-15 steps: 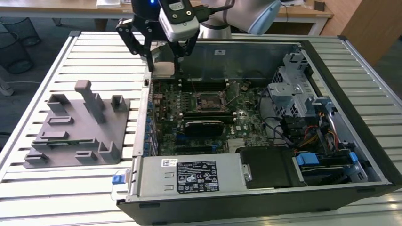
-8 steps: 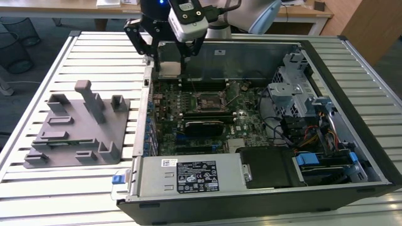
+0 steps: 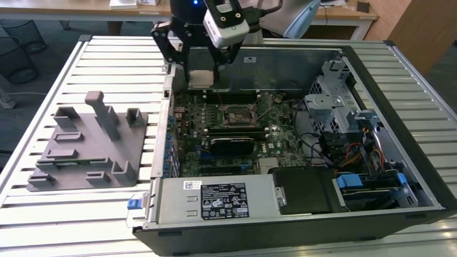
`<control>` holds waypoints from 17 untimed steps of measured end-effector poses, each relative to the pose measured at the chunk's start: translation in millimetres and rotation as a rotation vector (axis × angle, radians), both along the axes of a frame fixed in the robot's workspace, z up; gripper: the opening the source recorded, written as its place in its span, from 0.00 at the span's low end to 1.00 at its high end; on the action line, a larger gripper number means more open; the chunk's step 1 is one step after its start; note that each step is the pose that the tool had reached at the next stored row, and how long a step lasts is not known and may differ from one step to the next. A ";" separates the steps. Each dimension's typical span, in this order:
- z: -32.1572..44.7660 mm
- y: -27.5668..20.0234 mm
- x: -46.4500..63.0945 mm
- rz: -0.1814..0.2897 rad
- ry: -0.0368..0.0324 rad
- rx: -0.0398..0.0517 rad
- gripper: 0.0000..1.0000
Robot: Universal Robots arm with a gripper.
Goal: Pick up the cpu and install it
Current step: 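Pick up the cpu and move it towards the insertion slot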
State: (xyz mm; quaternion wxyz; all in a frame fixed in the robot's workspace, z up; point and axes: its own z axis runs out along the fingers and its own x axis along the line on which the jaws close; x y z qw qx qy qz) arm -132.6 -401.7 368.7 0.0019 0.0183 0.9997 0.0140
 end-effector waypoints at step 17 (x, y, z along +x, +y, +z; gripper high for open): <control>-0.2 0.0 30.2 0.000 0.0000 0.0000 0.54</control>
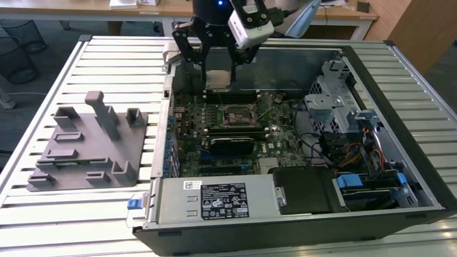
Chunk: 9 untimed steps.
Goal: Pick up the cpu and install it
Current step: 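Pick up the cpu and move it towards the insertion slot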
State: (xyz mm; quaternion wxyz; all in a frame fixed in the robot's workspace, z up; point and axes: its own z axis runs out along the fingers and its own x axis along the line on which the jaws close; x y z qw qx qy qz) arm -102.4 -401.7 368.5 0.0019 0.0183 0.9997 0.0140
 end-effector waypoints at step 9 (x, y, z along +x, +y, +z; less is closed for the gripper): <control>-0.1 0.0 15.1 0.000 0.0000 0.0000 0.54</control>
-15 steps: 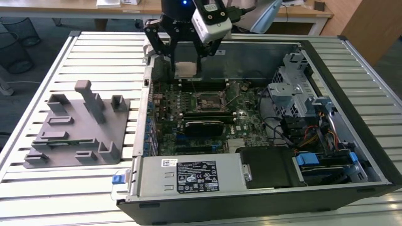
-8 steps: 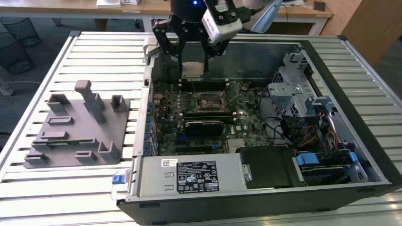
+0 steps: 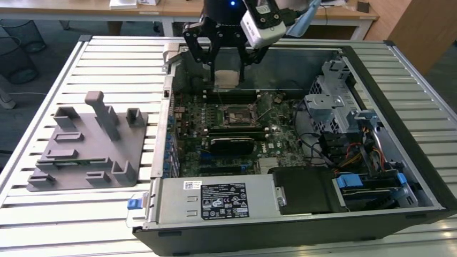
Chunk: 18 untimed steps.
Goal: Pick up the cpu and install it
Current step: 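Pick up the cpu and move it towards the insertion slot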
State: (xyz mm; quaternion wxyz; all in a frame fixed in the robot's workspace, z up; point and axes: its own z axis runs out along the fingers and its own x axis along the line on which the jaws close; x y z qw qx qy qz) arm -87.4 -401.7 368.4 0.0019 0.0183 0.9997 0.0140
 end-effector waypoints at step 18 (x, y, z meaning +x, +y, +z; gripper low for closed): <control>-0.8 29.6 22.0 0.000 -0.0003 -0.0001 0.54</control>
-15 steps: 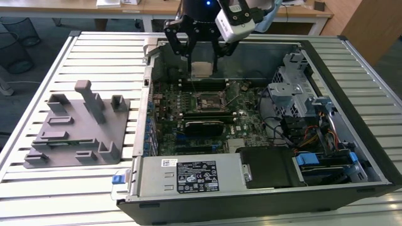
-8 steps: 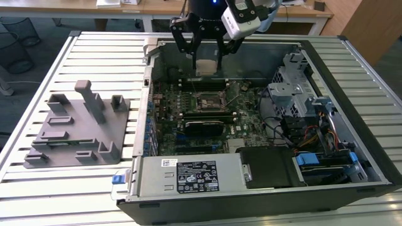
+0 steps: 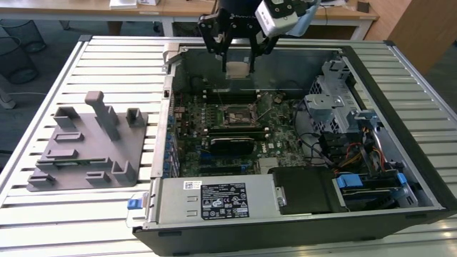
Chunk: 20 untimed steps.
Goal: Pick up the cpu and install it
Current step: 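Pick up the cpu and move it towards the insertion slot, then place the cpu into insertion slot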
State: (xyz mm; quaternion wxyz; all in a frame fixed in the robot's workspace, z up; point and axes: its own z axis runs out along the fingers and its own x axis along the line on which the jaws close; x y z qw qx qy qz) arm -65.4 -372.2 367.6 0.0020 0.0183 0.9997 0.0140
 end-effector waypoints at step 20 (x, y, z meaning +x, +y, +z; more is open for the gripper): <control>-1.9 4.6 28.0 0.000 0.0000 0.0002 0.54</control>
